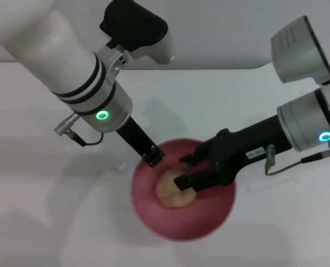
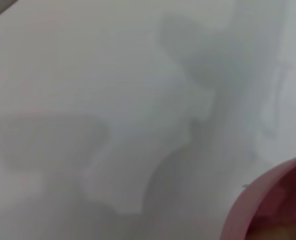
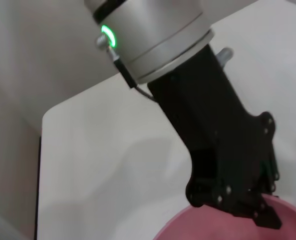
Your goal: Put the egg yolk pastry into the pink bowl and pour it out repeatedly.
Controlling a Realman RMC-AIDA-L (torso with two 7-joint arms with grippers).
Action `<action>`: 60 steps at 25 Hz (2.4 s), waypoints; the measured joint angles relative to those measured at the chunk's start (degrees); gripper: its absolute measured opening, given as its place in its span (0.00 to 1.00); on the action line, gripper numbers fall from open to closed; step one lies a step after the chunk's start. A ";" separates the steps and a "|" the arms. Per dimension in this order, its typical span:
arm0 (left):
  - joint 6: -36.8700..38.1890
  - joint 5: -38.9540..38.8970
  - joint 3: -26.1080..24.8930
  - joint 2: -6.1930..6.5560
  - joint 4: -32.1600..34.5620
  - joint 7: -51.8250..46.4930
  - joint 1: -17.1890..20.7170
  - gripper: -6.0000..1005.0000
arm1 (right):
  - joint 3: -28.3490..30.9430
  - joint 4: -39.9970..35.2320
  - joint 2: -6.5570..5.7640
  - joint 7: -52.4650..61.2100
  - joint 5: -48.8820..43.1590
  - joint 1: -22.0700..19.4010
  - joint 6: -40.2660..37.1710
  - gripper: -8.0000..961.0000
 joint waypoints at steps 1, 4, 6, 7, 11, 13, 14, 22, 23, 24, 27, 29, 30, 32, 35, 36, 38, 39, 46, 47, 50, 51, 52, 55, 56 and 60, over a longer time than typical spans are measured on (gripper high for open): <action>0.00 0.00 0.00 0.00 0.00 0.00 0.00 0.00 | 0.00 0.00 0.00 0.00 0.00 0.00 0.00 0.40; -1.47 1.34 -0.15 0.21 -0.32 0.01 0.48 0.00 | 3.99 -0.68 -0.08 2.70 -0.06 -0.61 -0.28 0.51; -4.16 3.38 -0.26 0.36 -0.17 0.00 1.64 0.00 | 8.51 -1.00 -0.23 4.30 -0.73 -1.25 -1.29 0.55; -5.36 4.12 -0.39 0.42 0.00 -0.06 2.09 0.00 | 10.83 -1.38 -0.25 4.99 -1.46 -1.64 -2.01 0.57; -15.01 7.29 -0.86 0.54 4.63 -0.87 7.60 0.00 | 21.25 -2.62 -0.60 10.21 -7.29 -3.28 -4.90 0.59; -16.86 7.29 -0.72 0.57 6.10 -0.60 8.93 0.00 | 26.02 -2.35 -1.12 13.21 -11.62 -3.42 -6.44 0.59; -18.89 7.28 -0.48 0.58 7.90 -0.19 10.45 0.00 | 28.50 -1.98 -1.34 14.45 -13.71 -3.49 -7.10 0.59; -51.73 10.05 12.47 0.84 22.38 6.97 30.25 0.00 | 45.24 1.00 -1.88 16.07 -16.71 -6.13 -8.08 0.59; -56.08 11.45 15.11 0.84 23.15 9.21 32.53 0.00 | 46.14 0.95 -1.90 16.07 -16.69 -6.37 -8.15 0.59; -64.84 15.25 20.33 0.75 23.59 13.05 36.08 0.00 | 47.57 0.78 -1.93 16.08 -16.65 -6.76 -8.36 0.59; -74.52 19.60 25.08 0.60 22.29 16.17 38.90 0.00 | 48.47 0.76 -1.95 16.09 -16.62 -6.98 -8.40 0.59; -87.40 22.91 30.16 0.42 18.56 21.33 41.35 0.00 | 48.85 0.81 -1.98 16.09 -16.61 -7.05 -8.39 0.59; -92.26 23.23 31.90 0.33 16.51 24.39 41.92 0.00 | 48.90 0.85 -2.01 16.09 -16.60 -7.06 -8.42 0.59; -103.75 23.19 35.51 0.19 11.21 33.30 42.43 0.00 | 48.97 0.97 -2.04 16.09 -16.60 -7.06 -8.42 0.59; -118.58 22.07 40.67 -0.01 1.90 47.32 40.60 0.00 | 49.03 1.16 -2.06 16.11 -16.59 -7.06 -8.43 0.59; -120.90 21.01 42.10 -0.02 -0.35 50.54 39.63 0.00 | 49.04 1.22 -2.06 16.11 -16.60 -7.08 -8.41 0.59; -124.43 17.90 44.63 -0.04 -3.83 56.50 37.58 0.00 | 49.08 1.26 -2.05 16.12 -16.60 -7.20 -8.42 0.59; -126.11 16.04 45.88 -0.05 -5.28 59.27 36.55 0.00 | 49.08 1.28 -2.01 16.12 -16.59 -7.24 -8.41 0.59; -134.36 12.66 48.32 -0.24 -9.99 65.09 33.79 0.00 | 49.12 1.48 -1.82 16.06 -16.60 -7.45 -8.42 0.59; -134.47 12.19 48.32 -0.26 -10.05 64.88 33.67 0.00 | 49.07 1.50 -1.80 15.96 -16.60 -7.46 -8.42 0.59; -134.28 5.88 47.77 -0.21 -8.48 62.77 33.22 0.01 | 48.48 1.58 -1.70 15.62 -16.60 -7.43 -8.42 0.59; -133.32 2.38 47.35 -0.14 -7.10 62.15 33.19 0.01 | 48.17 1.65 -1.68 15.54 -16.59 -7.36 -8.43 0.59; -130.96 -2.13 46.27 0.00 -4.78 61.77 33.24 0.01 | 47.85 1.79 -1.66 15.49 -16.59 -7.21 -8.43 0.59; -117.96 -14.99 38.88 0.42 3.89 61.56 34.42 0.01 | 46.48 2.29 -1.68 15.42 -16.60 -6.64 -8.24 0.59; -112.47 -18.64 35.06 0.48 6.85 61.55 34.87 0.01 | 45.87 2.35 -1.72 15.38 -16.59 -6.46 -8.13 0.59; -72.39 -35.87 8.99 0.58 12.24 53.61 31.65 0.01 | 43.59 2.66 -1.63 15.35 -16.57 -5.59 -7.87 0.58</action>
